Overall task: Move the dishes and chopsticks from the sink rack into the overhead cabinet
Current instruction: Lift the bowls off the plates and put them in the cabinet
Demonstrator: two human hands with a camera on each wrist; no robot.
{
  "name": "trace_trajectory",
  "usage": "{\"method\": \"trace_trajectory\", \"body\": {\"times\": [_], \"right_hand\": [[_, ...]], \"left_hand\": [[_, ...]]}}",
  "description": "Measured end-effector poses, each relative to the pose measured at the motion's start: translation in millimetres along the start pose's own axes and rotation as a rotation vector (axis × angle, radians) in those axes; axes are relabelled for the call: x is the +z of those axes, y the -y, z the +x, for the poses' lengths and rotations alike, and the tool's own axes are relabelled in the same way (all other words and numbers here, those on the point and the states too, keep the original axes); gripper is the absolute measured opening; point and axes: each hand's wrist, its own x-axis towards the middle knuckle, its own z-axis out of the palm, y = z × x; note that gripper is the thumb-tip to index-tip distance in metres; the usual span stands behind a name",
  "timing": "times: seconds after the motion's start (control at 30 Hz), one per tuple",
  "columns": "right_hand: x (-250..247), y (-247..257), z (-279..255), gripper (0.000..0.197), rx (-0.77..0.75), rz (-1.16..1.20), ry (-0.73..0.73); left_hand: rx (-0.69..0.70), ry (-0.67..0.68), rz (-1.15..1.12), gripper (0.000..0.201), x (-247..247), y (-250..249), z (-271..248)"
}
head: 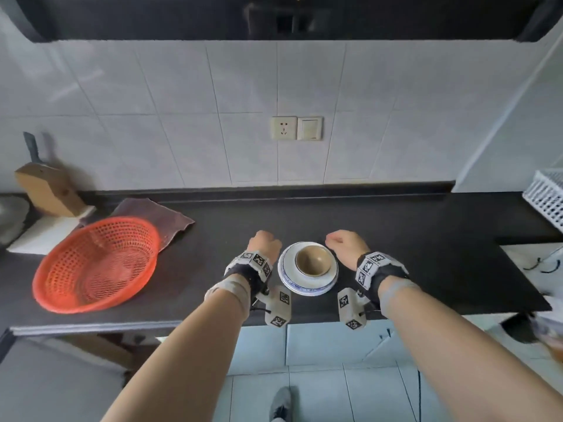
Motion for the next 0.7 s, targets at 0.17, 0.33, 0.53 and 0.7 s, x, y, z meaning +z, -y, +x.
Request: {"method": "trace_trajectory", "body": {"times": [0.17, 0.33, 0.53, 0.7], "right_hand": [[40.7, -54.9, 37.1, 0.070, 0.270, 0.109, 0.040], [78.7, -89.8, 70.7, 0.074, 0.449, 0.324, 0.046], [96.3, -115.9, 94.2, 0.073, 0.350, 0.150, 0.021], [93.0, -119.2, 101.5, 0.045, 0.295, 0.016, -0.020]], "left_hand": [[-0.162, 0.111, -0.016, 0.073, 54.9, 47.6, 65.2], [-0.243, 0.203, -0.119, 0.093, 79.6, 57.5, 81.3], [-0.245, 0.307, -0.092, 0.086, 111.3, 67.7, 102.3], [-0.205, 0.235, 0.066, 0.083, 118.9, 61.8, 114.9]]}}
